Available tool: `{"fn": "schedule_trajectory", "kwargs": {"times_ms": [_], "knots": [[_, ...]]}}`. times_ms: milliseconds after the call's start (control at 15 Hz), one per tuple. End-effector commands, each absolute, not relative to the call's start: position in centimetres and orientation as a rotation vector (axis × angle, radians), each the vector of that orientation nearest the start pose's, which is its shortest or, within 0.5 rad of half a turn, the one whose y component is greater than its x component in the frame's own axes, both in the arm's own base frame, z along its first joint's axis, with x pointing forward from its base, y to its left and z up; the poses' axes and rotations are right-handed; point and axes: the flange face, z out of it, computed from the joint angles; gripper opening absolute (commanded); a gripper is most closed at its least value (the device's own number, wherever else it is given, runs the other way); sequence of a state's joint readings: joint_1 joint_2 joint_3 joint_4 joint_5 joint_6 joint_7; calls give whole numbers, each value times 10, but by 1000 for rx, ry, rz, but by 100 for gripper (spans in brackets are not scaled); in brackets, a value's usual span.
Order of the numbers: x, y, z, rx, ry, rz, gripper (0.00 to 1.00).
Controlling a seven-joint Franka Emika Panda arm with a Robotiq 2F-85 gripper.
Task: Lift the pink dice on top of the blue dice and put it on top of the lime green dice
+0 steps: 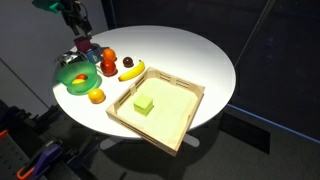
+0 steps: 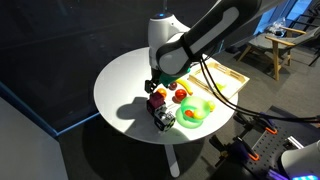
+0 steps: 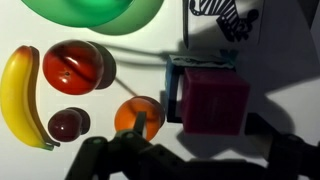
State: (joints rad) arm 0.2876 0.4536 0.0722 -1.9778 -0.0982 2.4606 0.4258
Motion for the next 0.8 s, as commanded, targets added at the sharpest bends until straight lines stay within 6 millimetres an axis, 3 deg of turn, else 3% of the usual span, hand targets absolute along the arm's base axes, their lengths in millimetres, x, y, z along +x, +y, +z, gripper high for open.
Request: {"fn": "schedule_trajectory", "kwargs": {"times_ms": [0,333,733], "knots": [[589,218,251,-3164,17,-83,100],[598,226,253,-3166,29,-86,100],[600,238,241,-3172,15,-44,100]]}}
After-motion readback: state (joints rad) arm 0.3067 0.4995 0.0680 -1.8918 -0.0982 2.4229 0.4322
